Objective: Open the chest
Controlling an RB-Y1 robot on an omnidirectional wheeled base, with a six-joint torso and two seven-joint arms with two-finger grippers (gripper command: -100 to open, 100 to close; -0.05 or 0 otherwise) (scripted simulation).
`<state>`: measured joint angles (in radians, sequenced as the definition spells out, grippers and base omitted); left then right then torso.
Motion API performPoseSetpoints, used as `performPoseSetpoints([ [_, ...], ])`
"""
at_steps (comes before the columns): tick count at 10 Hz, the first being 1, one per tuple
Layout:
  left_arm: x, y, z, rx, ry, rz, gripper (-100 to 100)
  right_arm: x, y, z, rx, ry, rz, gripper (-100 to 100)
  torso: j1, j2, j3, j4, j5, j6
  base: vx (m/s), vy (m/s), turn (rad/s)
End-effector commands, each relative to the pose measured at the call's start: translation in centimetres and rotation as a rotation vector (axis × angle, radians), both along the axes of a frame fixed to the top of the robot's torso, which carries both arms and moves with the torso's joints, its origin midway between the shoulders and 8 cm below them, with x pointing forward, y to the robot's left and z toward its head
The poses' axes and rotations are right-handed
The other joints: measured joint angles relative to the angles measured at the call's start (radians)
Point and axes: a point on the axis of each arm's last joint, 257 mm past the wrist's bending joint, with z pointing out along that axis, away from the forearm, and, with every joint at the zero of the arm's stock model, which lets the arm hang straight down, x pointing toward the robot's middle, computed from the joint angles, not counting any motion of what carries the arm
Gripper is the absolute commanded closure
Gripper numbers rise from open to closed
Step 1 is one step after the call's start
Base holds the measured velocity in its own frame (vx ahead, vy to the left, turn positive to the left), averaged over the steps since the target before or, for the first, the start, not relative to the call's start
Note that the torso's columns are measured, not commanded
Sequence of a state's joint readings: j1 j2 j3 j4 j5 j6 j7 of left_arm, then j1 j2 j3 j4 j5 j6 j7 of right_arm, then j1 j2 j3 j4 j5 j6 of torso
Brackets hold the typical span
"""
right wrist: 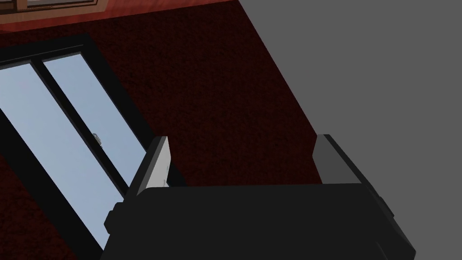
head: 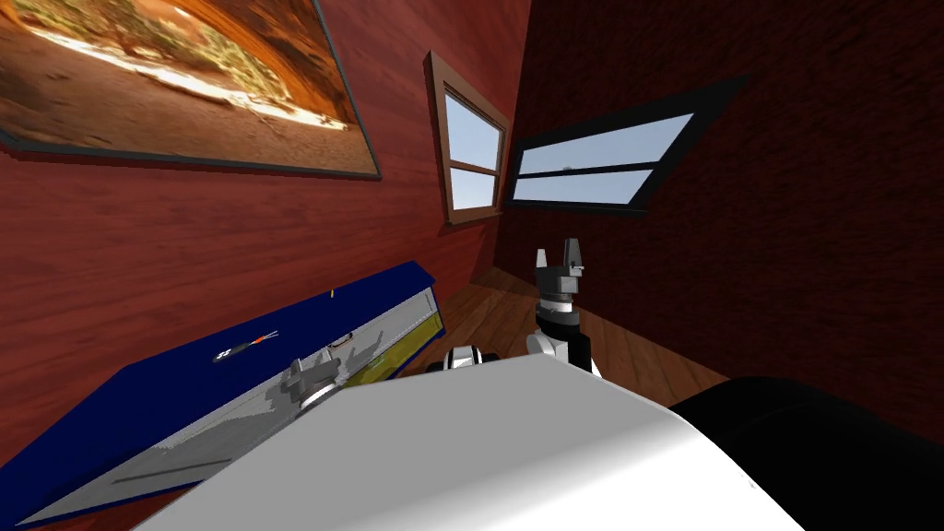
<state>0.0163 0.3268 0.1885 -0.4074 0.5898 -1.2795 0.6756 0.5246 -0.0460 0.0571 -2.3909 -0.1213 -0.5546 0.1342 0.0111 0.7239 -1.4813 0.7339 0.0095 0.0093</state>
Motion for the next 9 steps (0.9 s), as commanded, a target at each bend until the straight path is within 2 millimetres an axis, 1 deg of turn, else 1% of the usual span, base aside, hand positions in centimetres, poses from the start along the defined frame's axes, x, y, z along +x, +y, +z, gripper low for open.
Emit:
performPoseSetpoints([
  [1, 1.0, -1.4, -0.5, -0.015, 0.008, -0.026, 100, 0.0, 0.0, 0.0, 0.0, 0.0, 0.0, 0, -0.003, 0.004, 0.001, 0.001, -0.004, -0.004, 0.039, 0.023, 0.052],
  [2, 1.0, -1.4, -0.5, -0.015, 0.008, -0.026, 100, 0.0, 0.0, 0.0, 0.0, 0.0, 0.0, 0, -0.007, 0.009, 0.003, 0.003, -0.007, -0.009, 0.048, 0.035, 0.091],
  [3, 2.3, -4.4, -1.2, -0.02, 0.013, -0.072, 100, 0.0, 0.0, 0.0, 0.0, 0.0, 0.0, 0, -0.01, 0.013, 0.005, 0.004, -0.009, -0.009, 0.036, 0.09, 0.331],
  [4, 2.3, -4.4, -1.2, -0.02, 0.013, -0.072, 100, 0.0, 0.0, 0.0, 0.0, 0.0, 0.0, 0, -0.007, 0.015, 0.006, 0.003, -0.006, -0.01, 0.018, 0.065, 0.135],
  [5, 3.4, -7.5, -1.8, -0.024, 0.015, -0.117, 100, 0.0, 0.0, 0.0, 0.0, 0.0, 0.0, 0, -0.008, 0.015, 0.007, 0.004, -0.007, -0.008, 0.028, 0.071, 0.25],
  [6, 3.5, -7.6, -1.6, -0.023, 0.01, -0.118, 100, 0.0, 0.0, 0.0, 0.0, 0.0, 0.0, 0, -0.009, 0.014, 0.006, 0.004, -0.007, -0.009, 0.021, 0.067, 0.154],
  [7, 3.4, -7.5, -1.8, -0.024, 0.015, -0.117, 100, 0.0, 0.0, 0.0, 0.0, 0.0, 0.0, 0, -0.009, 0.012, 0.005, 0.002, -0.006, -0.008, 0.005, 0.035, -0.005],
  [8, 4.5, -10.7, -2.1, -0.029, 0.013, -0.161, 100, 0.0, 0.0, 0.0, 0.0, 0.0, 0.0, 0, -0.01, 0.011, 0.005, 0.002, -0.005, -0.007, 0.027, 0.07, 0.296],
  [9, 4.5, -10.7, -2.1, -0.029, 0.013, -0.161, 100, 0.0, 0.0, 0.0, 0.0, 0.0, 0.0, 0, -0.008, 0.01, 0.004, 0.001, -0.005, -0.008, 0.027, 0.059, 0.154],
])
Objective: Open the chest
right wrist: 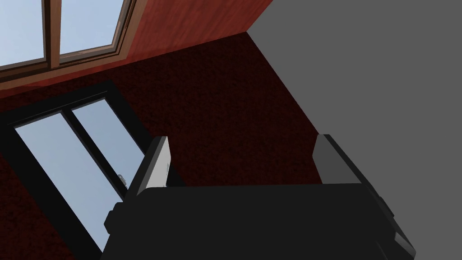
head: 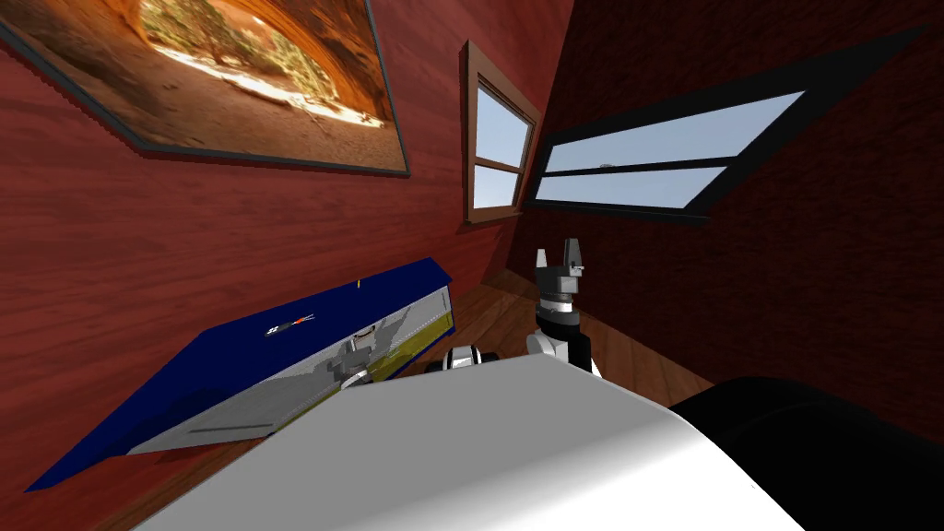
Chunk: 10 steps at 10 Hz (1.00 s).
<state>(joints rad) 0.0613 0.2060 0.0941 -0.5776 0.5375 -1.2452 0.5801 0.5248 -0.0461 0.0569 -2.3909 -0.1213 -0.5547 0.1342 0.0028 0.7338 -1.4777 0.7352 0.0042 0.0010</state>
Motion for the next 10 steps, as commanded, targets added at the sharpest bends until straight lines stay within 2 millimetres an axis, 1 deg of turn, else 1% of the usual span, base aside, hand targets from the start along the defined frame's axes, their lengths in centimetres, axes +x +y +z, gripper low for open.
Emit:
performPoseSetpoints([
  [1, 0.4, -1.4, -0.7, -0.005, 0.011, -0.023, 100, 0.0, 0.0, 0.0, 0.0, 0.0, 0.0, 0, 0.001, -0.001, 0.0, -0.001, 0.001, 0.001, 0.008, 0.023, -0.024],
  [2, 1.4, -4.6, -0.9, -0.01, 0.006, -0.066, 100, 0.0, 0.0, 0.0, 0.0, 0.0, 0.0, 0, 0.0, -0.001, 0.0, -0.001, 0.002, 0.002, 0.02, 0.052, 0.305],
  [3, 0.9, -4.5, -1.7, -0.012, 0.031, -0.062, 100, 0.0, 0.0, 0.0, 0.0, 0.0, 0.0, 0, 0.003, -0.002, 0.0, -0.002, 0.003, 0.0, 0.033, 0.049, 0.157],
  [4, 1.1, -3.9, -0.6, -0.003, -0.003, -0.058, 100, 0.0, 0.0, 0.0, 0.0, 0.0, 0.0, 0, 0.003, -0.001, 0.0, -0.003, 0.003, 0.0, 0.009, 0.015, 0.014],
  [5, 2.1, -4.2, -0.5, -0.009, 0.005, -0.065, -100, 0.0, 0.0, 0.0, 0.0, 0.0, 0.0, 0, 0.002, -0.001, 0.0, -0.002, 0.002, 0.001, -0.024, -0.015, 0.032],
  [7, 2.7, -4.3, -0.6, -0.015, 0.01, -0.069, -100, 0.0, 0.0, 0.0, 0.0, 0.0, 0.0, 0, -0.001, 0.0, 0.001, -0.002, 0.003, 0.003, -0.04, -0.028, 0.039],
  [10, 4.2, -4.5, -0.7, -0.031, 0.023, -0.081, -100, 0.0, 0.0, 0.0, 0.0, 0.0, 0.0, 0, -0.002, -0.008, -0.003, -0.004, 0.006, 0.009, -0.05, -0.036, 0.025],
])
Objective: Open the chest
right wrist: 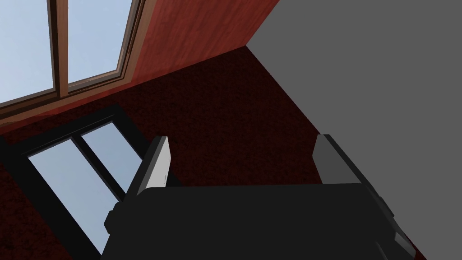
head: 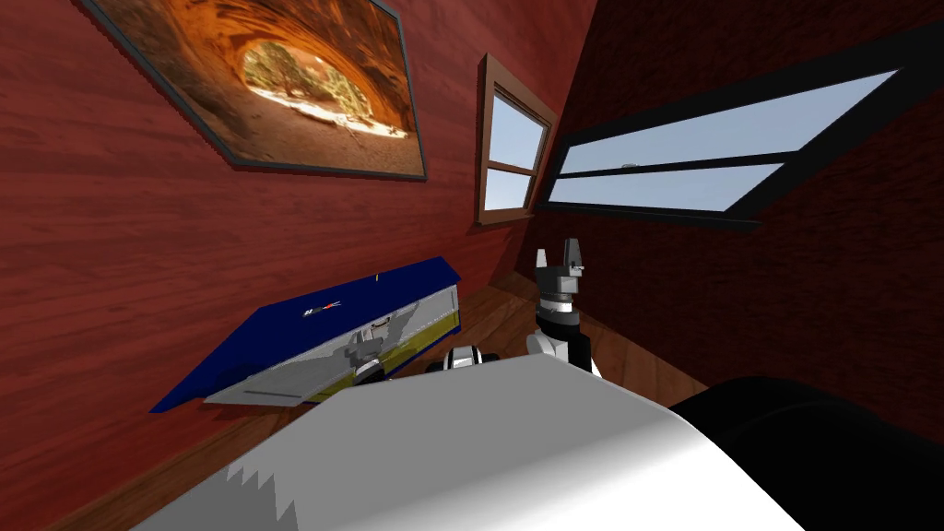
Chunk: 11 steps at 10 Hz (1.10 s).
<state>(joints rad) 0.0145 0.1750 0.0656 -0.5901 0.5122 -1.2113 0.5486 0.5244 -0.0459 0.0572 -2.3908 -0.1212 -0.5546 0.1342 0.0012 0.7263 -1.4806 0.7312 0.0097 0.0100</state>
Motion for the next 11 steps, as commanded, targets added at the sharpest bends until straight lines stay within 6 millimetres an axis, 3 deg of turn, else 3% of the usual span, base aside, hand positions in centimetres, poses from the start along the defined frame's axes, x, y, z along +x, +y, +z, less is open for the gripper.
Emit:
performPoseSetpoints([
  [1, 0.7, -1.1, -0.8, -0.021, 0.024, -0.019, -100, 0.0, 0.0, 0.0, 0.0, 0.0, 0.0, 0, -0.002, 0.0, 0.0, 0.0, -0.001, 0.0, -0.021, -0.025, 0.009],
  [6, 2.7, -1.4, -0.9, -0.04, 0.04, -0.034, -100, 0.0, 0.0, 0.0, 0.0, 0.0, 0.0, 0, -0.005, 0.002, 0.001, 0.002, -0.002, 0.003, -0.028, -0.024, 0.017],
  [7, 2.1, -0.1, -0.3, -0.026, 0.028, -0.012, -100, 0.0, 0.0, 0.0, 0.0, 0.0, 0.0, 0, -0.006, 0.002, 0.001, 0.003, -0.003, 0.004, -0.021, 0.004, 0.045],
  [8, 3.4, 0.8, 0.6, -0.019, 0.025, -0.009, -100, 0.0, 0.0, 0.0, 0.0, 0.0, 0.0, 0, -0.003, 0.002, 0.001, 0.002, -0.003, 0.0, -0.015, 0.017, 0.094],
  [11, 4.4, 1.3, 1.1, -0.018, 0.025, -0.009, -100, 0.0, 0.0, 0.0, 0.0, 0.0, 0.0, 0, 0.002, 0.0, 0.0, -0.001, 0.001, -0.001, 0.001, 0.017, 0.026],
])
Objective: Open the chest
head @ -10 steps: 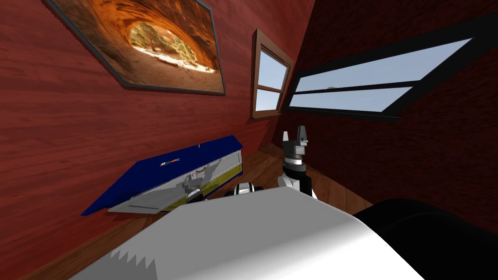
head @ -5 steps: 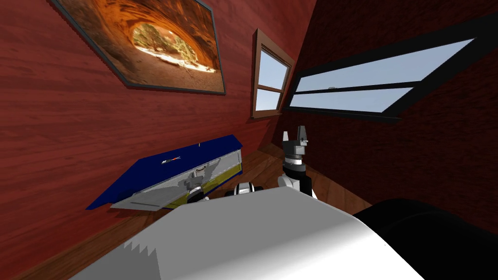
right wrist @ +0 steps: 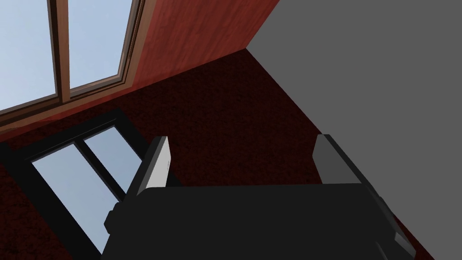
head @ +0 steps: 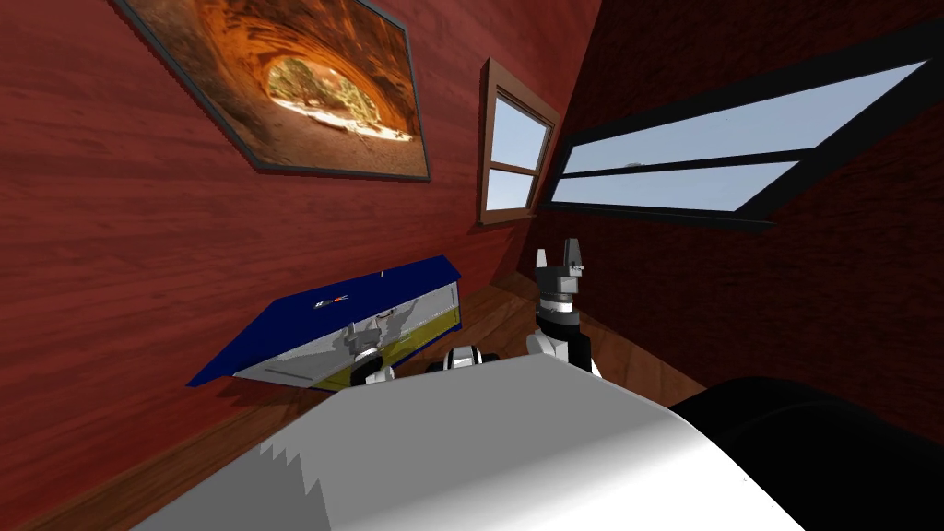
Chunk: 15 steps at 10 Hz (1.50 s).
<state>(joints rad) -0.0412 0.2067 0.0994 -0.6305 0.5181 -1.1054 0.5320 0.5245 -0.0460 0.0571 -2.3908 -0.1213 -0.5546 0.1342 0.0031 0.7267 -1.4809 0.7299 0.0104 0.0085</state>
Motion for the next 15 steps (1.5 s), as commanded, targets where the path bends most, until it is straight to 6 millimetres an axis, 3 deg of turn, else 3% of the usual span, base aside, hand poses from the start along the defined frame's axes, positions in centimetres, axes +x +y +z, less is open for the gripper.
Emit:
performPoseSetpoints([
  [1, 1.0, -0.4, -0.4, -0.013, 0.024, -0.012, -100, 0.0, 0.0, 0.0, 0.0, 0.0, 0.0, 0, -0.001, -0.001, 0.0, 0.0, 0.0, 0.0, -0.003, 0.003, 0.013],
  [2, 0.8, 0.3, 0.4, 0.001, 0.001, 0.0, -100, 0.0, 0.0, 0.0, 0.0, 0.0, 0.0, 0, -0.001, -0.001, 0.0, 0.0, -0.001, 0.001, -0.016, 0.001, 0.038],
  [3, -0.8, -1.3, -1.4, -0.015, 0.023, -0.011, 100, 0.0, 0.0, 0.0, 0.0, 0.0, 0.0, 0, 0.002, -0.002, -0.001, 0.001, -0.002, -0.001, -0.003, -0.022, -0.138],
  [5, -0.5, -0.9, -1.1, -0.012, 0.019, -0.008, 100, 0.0, 0.0, 0.0, 0.0, 0.0, 0.0, 0, -0.003, 0.006, 0.002, 0.006, -0.009, -0.008, 0.012, -0.021, -0.051],
  [6, -0.4, -3.2, -2.2, -0.034, 0.03, -0.041, -100, 0.0, 0.0, 0.0, 0.0, 0.0, 0.0, 0, -0.003, 0.011, 0.005, 0.008, -0.01, -0.008, 0.007, -0.047, -0.067],
  [8, -0.4, -3.2, -2.2, -0.034, 0.03, -0.041, -100, 0.0, 0.0, 0.0, 0.0, 0.0, 0.0, 0, -0.011, 0.004, 0.003, 0.005, -0.004, 0.008, -0.011, -0.048, 0.003],
  [9, -0.9, -1.5, -1.7, -0.017, 0.027, -0.014, -100, 0.0, 0.0, 0.0, 0.0, 0.0, 0.0, 0, -0.011, -0.001, 0.0, 0.004, -0.003, 0.01, -0.022, -0.009, 0.044],
  [11, 0.5, -0.4, -0.9, -0.014, 0.024, -0.008, -100, 0.0, 0.0, 0.0, 0.0, 0.0, 0.0, 0, -0.002, 0.001, 0.0, 0.004, -0.005, -0.001, -0.006, 0.023, 0.072],
  [14, 0.9, 0.7, 0.3, 0.001, 0.002, 0.004, -100, 0.0, 0.0, 0.0, 0.0, 0.0, 0.0, 0, -0.001, 0.0, 0.0, 0.0, 0.0, 0.001, 0.005, 0.02, 0.019],
  [15, -0.1, -0.8, -1.2, -0.015, 0.024, -0.009, 100, 0.0, 0.0, 0.0, 0.0, 0.0, 0.0, 0, 0.0, 0.001, 0.0, 0.0, -0.001, -0.002, 0.0, -0.015, -0.099],
])
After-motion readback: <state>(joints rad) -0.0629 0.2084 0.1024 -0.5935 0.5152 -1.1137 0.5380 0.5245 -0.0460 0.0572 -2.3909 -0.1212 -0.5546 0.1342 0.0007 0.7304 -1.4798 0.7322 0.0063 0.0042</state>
